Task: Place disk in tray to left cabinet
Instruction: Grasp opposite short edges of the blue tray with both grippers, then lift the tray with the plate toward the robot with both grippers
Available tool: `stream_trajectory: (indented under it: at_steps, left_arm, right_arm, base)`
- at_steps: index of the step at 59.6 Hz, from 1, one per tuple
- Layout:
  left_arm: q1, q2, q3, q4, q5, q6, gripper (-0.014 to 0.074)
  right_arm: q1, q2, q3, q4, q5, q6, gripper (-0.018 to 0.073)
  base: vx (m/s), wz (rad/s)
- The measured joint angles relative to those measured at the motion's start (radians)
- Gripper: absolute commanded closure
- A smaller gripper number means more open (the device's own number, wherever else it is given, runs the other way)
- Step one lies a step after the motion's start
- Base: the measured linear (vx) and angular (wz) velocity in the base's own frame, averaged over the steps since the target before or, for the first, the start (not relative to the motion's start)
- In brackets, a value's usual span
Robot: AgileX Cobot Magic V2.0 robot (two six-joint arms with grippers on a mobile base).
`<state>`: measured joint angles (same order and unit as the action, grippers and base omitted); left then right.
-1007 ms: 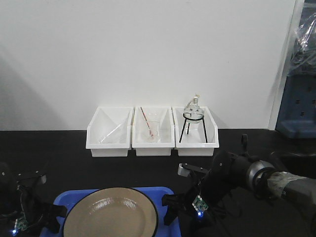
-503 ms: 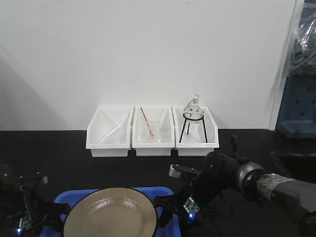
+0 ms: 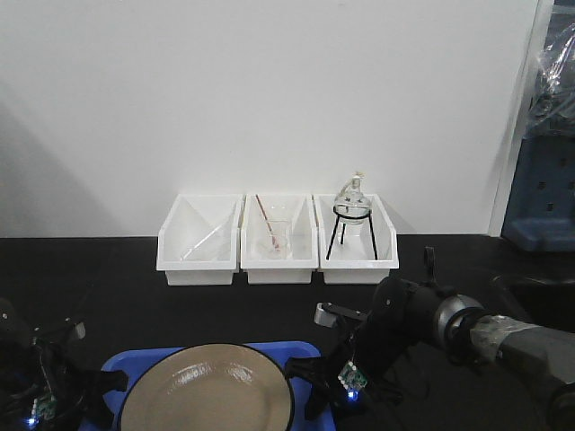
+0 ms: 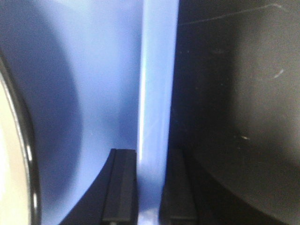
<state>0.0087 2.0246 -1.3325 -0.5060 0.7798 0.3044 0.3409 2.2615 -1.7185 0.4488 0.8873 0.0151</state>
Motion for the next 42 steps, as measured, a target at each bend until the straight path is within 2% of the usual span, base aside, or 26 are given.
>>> stream_trajectory:
  at_steps: [20,31,42]
  left_arm:
    - [-0.002,-0.076,-0.011,-0.034,0.113,-0.046,0.06]
    - [-0.003,-0.085,-0.132,-0.029,0.227,-0.099,0.0597]
    - [-0.003,-0.085,-0.281,-0.01,0.368,-0.184,0.0597]
  right_arm:
    - [-0.063,-0.073,0.007,0.06,0.08,0.019,0.0568]
    - [-0.076,-0.13,0.007,0.056,0.11,0.023,0.0568]
    - [-0.091,-0.216,0.007,0.063,0.133,0.059,0.0566]
  base:
    - [0.0,0.0]
    - [0.0,0.0]
    - [0.0,0.0]
